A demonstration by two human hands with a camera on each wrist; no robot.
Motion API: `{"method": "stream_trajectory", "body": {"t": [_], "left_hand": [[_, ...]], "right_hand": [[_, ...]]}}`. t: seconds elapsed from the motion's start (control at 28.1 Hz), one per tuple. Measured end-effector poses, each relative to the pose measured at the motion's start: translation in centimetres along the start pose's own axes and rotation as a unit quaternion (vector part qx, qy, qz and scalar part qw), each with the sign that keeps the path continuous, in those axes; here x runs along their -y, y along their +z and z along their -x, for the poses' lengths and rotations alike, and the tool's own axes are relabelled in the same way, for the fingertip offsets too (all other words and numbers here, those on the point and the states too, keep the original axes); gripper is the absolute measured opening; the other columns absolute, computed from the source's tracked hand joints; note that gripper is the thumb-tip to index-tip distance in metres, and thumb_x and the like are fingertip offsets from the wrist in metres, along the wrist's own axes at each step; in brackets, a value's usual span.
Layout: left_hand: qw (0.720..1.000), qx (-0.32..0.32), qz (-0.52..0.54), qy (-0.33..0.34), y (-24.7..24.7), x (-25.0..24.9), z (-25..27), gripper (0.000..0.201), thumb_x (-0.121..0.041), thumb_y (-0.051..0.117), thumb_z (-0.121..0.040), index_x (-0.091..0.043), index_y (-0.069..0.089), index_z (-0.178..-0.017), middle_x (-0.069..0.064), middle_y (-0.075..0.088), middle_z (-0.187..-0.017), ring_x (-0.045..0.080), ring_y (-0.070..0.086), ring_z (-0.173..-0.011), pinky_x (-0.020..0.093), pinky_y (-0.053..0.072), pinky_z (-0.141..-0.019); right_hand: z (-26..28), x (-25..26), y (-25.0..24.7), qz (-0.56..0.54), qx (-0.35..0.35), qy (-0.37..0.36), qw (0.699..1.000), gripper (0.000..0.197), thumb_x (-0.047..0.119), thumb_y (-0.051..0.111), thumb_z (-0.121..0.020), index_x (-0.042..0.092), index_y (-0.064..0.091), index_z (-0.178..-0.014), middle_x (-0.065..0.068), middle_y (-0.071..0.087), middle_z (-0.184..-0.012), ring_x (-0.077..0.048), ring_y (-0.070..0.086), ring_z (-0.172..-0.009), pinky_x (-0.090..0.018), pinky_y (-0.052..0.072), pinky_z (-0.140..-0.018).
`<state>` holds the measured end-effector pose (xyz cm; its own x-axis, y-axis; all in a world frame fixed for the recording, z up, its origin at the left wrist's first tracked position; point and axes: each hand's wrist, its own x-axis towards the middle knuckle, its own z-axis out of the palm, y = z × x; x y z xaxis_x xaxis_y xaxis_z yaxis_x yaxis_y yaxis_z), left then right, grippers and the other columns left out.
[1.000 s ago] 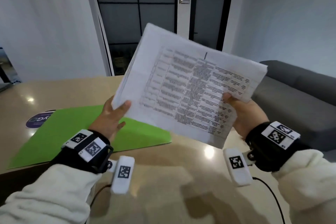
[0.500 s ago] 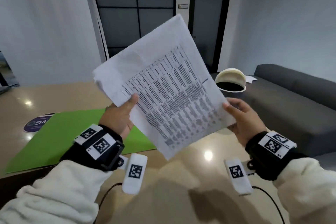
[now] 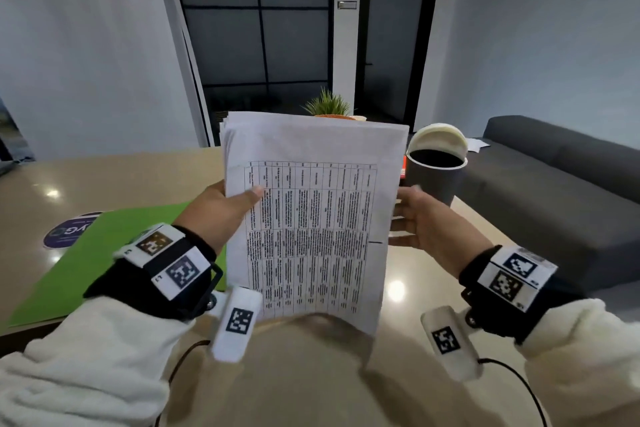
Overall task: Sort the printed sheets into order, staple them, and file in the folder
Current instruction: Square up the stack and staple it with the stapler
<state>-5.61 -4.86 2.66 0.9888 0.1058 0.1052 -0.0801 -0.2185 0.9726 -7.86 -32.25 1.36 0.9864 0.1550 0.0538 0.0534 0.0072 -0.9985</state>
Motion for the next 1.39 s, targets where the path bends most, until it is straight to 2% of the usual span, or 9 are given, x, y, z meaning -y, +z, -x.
{"method": "stream_trajectory", "body": {"t": [0.11,0.21,0.39,0.57,0.71,0.89,1.07,1.21,1.39], "left_hand": [[1.0,-0.001,-0.007,0.025,0.2,-0.8,0.6,0.042,-0.058,0.07,-0.064,-0.025,0.068,-0.09,0.005,0.072,-0.097,0.03,0.067,-0.093,0.049,0.048,-0.094],[0.996,-0.021,-0.036,0.081,0.4,-2.9,1.4,0.045,-0.054,0.066,-0.077,-0.021,0.067,-0.106,-0.001,0.07,-0.1,0.023,0.065,-0.097,0.037,0.048,-0.094],[0.996,0.054,0.033,0.069,0.8,-3.1,2.0,0.037,-0.054,0.075,-0.063,-0.03,0.071,-0.09,-0.001,0.071,-0.1,0.026,0.064,-0.103,0.045,0.047,-0.096],[0.992,0.096,0.082,-0.015,2.1,0.7,2.3,0.057,-0.044,0.074,-0.034,-0.017,0.061,-0.083,0.002,0.068,-0.084,0.014,0.065,-0.075,0.032,0.053,-0.078],[0.993,0.076,0.092,-0.006,2.8,2.1,2.4,0.059,-0.058,0.067,-0.042,-0.02,0.061,-0.086,0.002,0.066,-0.09,0.026,0.063,-0.095,0.047,0.047,-0.097],[0.993,0.048,0.08,0.078,1.5,-0.7,1.7,0.051,-0.061,0.062,-0.05,-0.022,0.062,-0.083,-0.008,0.067,-0.086,0.022,0.063,-0.094,0.045,0.047,-0.096],[0.996,0.075,-0.02,0.049,0.5,1.1,1.0,0.072,-0.085,0.065,-0.045,-0.032,0.068,-0.093,-0.005,0.071,-0.104,0.021,0.064,-0.101,0.044,0.045,-0.099],[0.972,0.151,-0.165,-0.065,1.6,4.9,2.1,0.066,-0.06,0.062,-0.071,-0.022,0.057,-0.124,0.001,0.062,-0.124,0.019,0.058,-0.105,0.03,0.04,-0.097],[0.986,0.161,0.035,-0.04,0.9,4.2,1.5,0.096,-0.065,0.086,-0.02,-0.026,0.065,-0.105,-0.004,0.072,-0.105,0.018,0.064,-0.104,0.045,0.042,-0.102]], "right_hand": [[0.0,0.0,0.2,0.05,-0.016,-0.069,0.996,0.021,0.01,0.057,-0.089,0.021,0.059,-0.106,0.008,0.073,-0.093,-0.006,0.07,-0.084,-0.024,0.058,-0.071],[0.0,1.6,0.2,0.026,-0.052,-0.142,0.988,0.028,-0.001,0.06,-0.084,0.014,0.06,-0.108,0.015,0.074,-0.085,-0.002,0.069,-0.084,-0.016,0.054,-0.069],[0.1,1.3,-0.2,0.024,-0.062,-0.14,0.988,0.04,0.01,0.069,-0.074,0.019,0.057,-0.111,0.003,0.072,-0.102,-0.011,0.069,-0.095,-0.032,0.057,-0.083],[-0.2,-2.1,0.1,0.05,-0.073,-0.048,0.995,0.039,0.029,0.075,-0.064,0.026,0.063,-0.101,0.002,0.072,-0.105,-0.019,0.068,-0.099,-0.047,0.05,-0.096],[-0.1,-2.5,0.8,0.144,-0.092,-0.04,0.985,0.026,0.03,0.072,-0.079,0.029,0.06,-0.103,0.013,0.067,-0.096,0.0,0.062,-0.087,-0.016,0.047,-0.076],[0.1,1.2,1.2,0.097,-0.099,-0.136,0.981,0.018,0.019,0.071,-0.081,0.023,0.067,-0.098,0.017,0.073,-0.082,0.006,0.067,-0.08,-0.007,0.049,-0.066],[-0.1,0.7,0.7,0.115,-0.036,-0.08,0.989,0.021,0.025,0.073,-0.073,0.03,0.065,-0.092,0.01,0.073,-0.097,0.001,0.068,-0.086,-0.022,0.053,-0.083],[-0.2,-3.3,-0.2,0.127,-0.012,0.032,0.991,0.059,0.054,0.083,-0.04,0.029,0.069,-0.092,0.004,0.074,-0.1,-0.017,0.068,-0.099,-0.046,0.047,-0.1],[0.2,-2.1,0.4,0.096,-0.016,-0.016,0.995,0.042,0.038,0.074,-0.056,0.025,0.067,-0.096,0.011,0.075,-0.091,-0.009,0.069,-0.094,-0.043,0.047,-0.1]]}}
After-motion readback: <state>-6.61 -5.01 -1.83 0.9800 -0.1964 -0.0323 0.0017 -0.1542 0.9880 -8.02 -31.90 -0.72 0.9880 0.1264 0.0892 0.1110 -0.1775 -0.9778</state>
